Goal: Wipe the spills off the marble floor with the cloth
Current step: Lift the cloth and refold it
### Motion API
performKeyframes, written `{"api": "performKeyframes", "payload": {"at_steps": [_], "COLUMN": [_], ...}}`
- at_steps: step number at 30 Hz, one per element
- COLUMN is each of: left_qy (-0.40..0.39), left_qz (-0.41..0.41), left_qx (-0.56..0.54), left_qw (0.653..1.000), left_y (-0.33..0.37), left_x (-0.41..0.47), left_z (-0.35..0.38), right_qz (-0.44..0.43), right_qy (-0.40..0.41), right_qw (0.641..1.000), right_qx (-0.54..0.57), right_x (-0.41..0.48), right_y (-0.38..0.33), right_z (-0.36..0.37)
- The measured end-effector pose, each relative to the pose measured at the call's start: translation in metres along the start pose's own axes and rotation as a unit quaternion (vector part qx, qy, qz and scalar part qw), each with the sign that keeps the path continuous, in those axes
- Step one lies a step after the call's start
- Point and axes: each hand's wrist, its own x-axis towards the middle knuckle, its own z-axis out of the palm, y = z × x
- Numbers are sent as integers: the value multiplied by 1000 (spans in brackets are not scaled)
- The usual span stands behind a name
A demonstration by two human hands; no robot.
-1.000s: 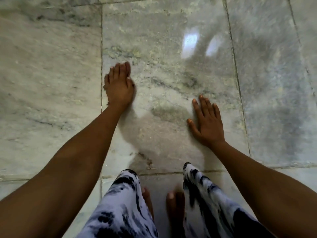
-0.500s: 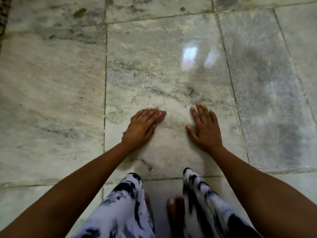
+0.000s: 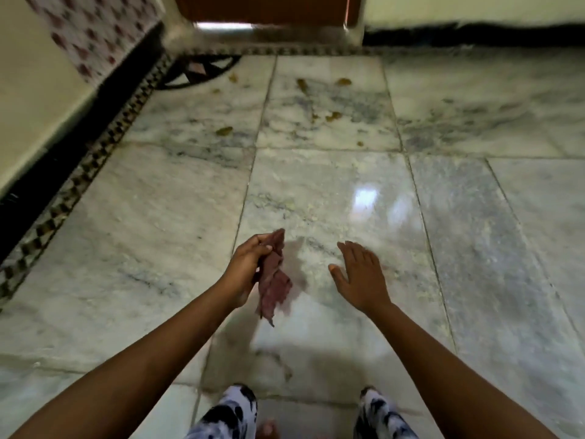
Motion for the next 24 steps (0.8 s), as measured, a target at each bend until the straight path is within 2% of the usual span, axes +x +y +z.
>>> {"api": "performKeyframes", "payload": {"at_steps": [3,5,7,10,12,14,19,20,24], "left_qy": [3,10,5,7,22,37,43,41,12], "left_qz": [-5,19,55,77,62,49,16,21,42], "left_qx": [-163,-214,-209,-176,-181,-200,-218,-212,-201], "left_qw": [987,977,976,981,981,978,975,976,979], "left_y": [74,130,177,225,231,223,189,185,176], "left_x": [11,16,18,22,26,31,36,38,48], "left_z": [-5,-8,-10,-13,-12,-9,-11,-12,-15], "right_qz": [-63,-85,-73,-21,22,68,147,143,115], "right_qy": [55,70,46,-71,-123,-124,-170,-176,-179], "right_qw": [996,994,996,982,947,915,827,822,846], "right_qx": [-3,-6,29,176,295,378,515,522,488], "right_x": [39,67,93,122,128,129,126,126,126], "right_y": [-31,-61,-88,-131,-152,-164,-152,-148,-148], "right_z": [-39,-77,-112,-162,-175,-169,-140,-138,-137]}}
